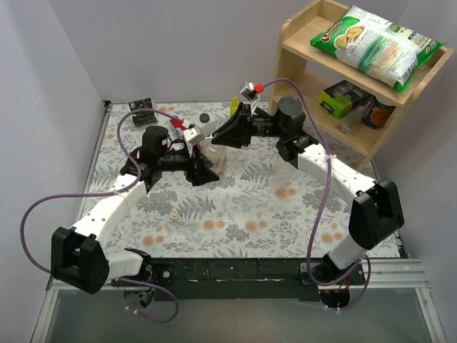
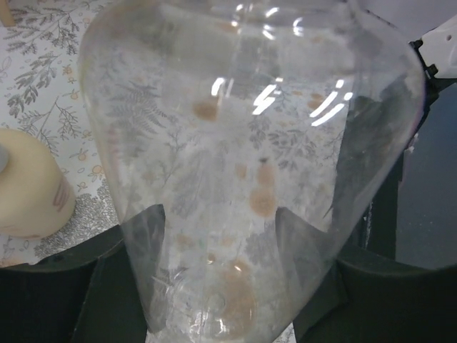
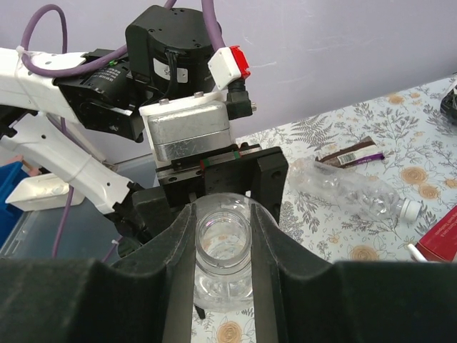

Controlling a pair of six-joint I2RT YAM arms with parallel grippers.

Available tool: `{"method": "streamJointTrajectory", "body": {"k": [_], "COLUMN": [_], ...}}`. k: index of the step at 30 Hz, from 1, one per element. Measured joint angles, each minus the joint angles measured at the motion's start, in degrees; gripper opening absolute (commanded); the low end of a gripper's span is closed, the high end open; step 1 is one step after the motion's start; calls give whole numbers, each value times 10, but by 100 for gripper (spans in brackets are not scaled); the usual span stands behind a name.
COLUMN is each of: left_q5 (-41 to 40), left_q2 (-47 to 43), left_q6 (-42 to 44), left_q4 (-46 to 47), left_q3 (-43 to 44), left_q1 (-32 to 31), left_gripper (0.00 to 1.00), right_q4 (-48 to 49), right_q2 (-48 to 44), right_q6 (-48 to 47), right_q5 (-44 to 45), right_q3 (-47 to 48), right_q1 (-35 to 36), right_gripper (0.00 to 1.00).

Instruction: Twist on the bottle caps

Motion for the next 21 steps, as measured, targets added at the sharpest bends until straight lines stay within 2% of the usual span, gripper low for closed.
{"method": "streamJointTrajectory", "body": {"k": [1,3,4,5,6,8,9,11,14,15,21], "left_q5": [0,0,-2,-5,-7,-16,-20,-28,-49,-59,-128], "left_q2": [0,0,0,0,-2,-10,-18,-41,-80,-94,-175], "left_q6": [1,4,6,5,6,5,5,1,-17,-25,-76], "left_q4": [0,-1,0,-1,-2,-10,-16,-26,-33,-34,-45], "left_q3": [0,0,0,0,0,0,-2,-5,-9,-10,-12], "left_q1": [0,0,0,0,0,6,11,38,108,132,289], "left_gripper": [46,45,44,43,39,32,15,0,0,0,0], "right_q4": [0,-1,-2,-3,-9,-15,-16,-18,-42,-57,-269], "right_q2": [0,0,0,0,0,0,0,-3,-10,-12,26], "right_q6": [0,-1,-2,-4,-8,-21,-27,-34,-75,-97,-354], "right_q5": [0,-1,-2,-4,-7,-16,-21,-30,-37,-36,-14], "right_q3": [0,0,0,2,4,10,14,18,20,22,87], "right_q1": [0,0,0,0,0,-3,-7,-20,-38,-39,16], "right_gripper": [28,44,67,80,85,86,86,86,87,83,68]}}
